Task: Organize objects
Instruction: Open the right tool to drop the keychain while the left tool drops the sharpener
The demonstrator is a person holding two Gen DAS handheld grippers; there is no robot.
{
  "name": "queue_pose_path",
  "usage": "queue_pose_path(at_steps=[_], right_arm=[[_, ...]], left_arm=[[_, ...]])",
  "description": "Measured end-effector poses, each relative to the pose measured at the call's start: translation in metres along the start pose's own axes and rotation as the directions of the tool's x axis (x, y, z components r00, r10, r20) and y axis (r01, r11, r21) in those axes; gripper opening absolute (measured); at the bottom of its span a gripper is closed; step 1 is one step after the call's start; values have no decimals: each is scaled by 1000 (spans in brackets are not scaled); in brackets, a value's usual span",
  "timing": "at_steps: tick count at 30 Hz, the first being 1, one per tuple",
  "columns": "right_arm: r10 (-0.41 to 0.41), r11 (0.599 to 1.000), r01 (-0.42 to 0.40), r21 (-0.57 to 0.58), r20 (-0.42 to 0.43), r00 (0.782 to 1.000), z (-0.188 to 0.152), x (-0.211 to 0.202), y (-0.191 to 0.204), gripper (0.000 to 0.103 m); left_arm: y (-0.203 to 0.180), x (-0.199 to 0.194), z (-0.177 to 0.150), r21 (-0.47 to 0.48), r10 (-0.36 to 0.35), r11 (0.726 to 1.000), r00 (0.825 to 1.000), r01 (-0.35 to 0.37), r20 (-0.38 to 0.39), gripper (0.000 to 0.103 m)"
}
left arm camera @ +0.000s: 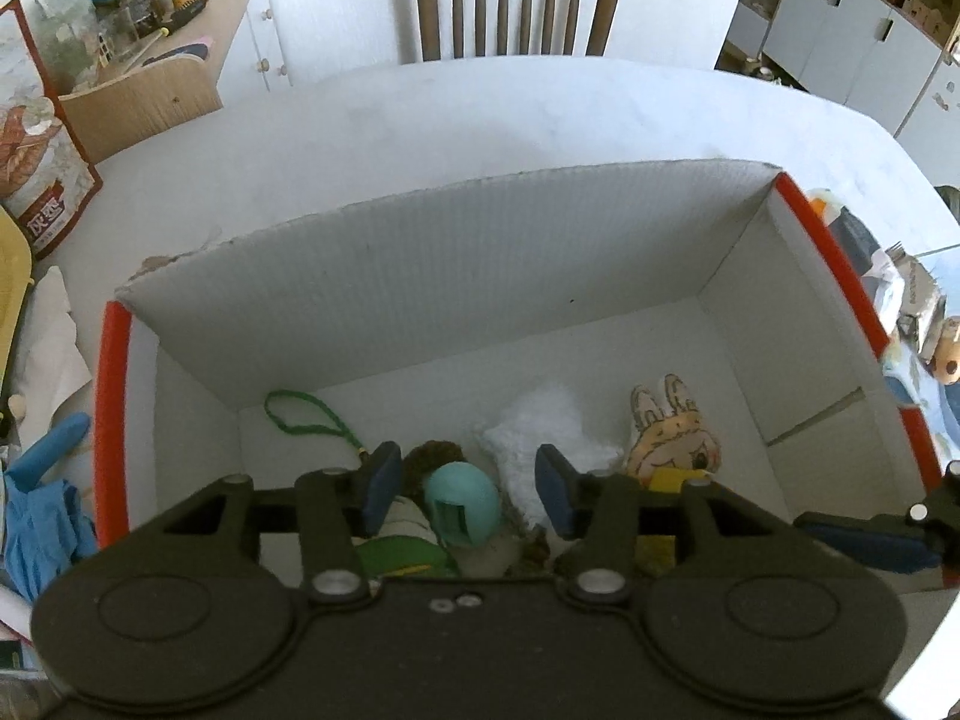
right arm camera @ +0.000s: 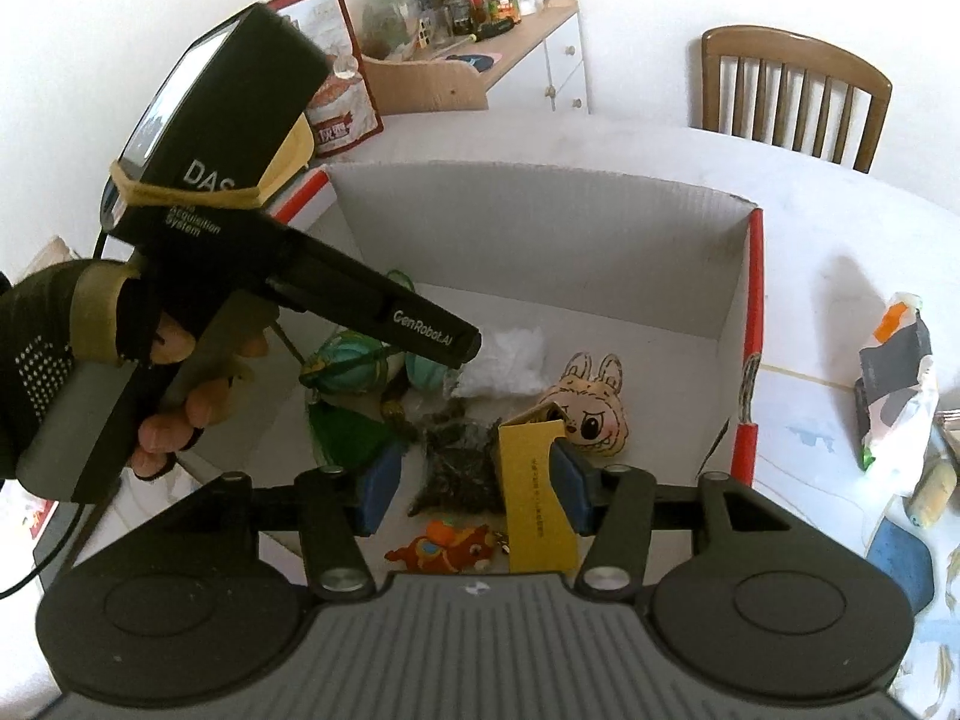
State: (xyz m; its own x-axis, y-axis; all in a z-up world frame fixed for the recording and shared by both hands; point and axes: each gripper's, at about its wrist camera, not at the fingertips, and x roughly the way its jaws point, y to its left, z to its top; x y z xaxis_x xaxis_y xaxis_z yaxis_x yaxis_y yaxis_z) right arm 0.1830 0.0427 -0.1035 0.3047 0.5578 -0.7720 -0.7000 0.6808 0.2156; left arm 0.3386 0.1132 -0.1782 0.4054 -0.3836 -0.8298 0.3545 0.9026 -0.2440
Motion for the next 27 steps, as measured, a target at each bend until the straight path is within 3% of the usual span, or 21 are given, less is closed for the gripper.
queue_pose_path(at_steps=[12, 20, 27], right_arm=[[27, 999, -28, 21, 66, 997, -4, -34, -1, 54], [34, 998, -41, 50, 139, 990, -8, -66, -9, 54], [39, 996, -53, 71, 189, 981, -16, -98, -20, 57]], left_arm=[[-6, -39, -10, -31, -6, 999, 994, 9, 109, 54], [-21, -70, -17, -50, -10, 999, 983, 20, 186, 62], [-43, -95, -23, -52, -26, 998, 969, 40, 245, 64]])
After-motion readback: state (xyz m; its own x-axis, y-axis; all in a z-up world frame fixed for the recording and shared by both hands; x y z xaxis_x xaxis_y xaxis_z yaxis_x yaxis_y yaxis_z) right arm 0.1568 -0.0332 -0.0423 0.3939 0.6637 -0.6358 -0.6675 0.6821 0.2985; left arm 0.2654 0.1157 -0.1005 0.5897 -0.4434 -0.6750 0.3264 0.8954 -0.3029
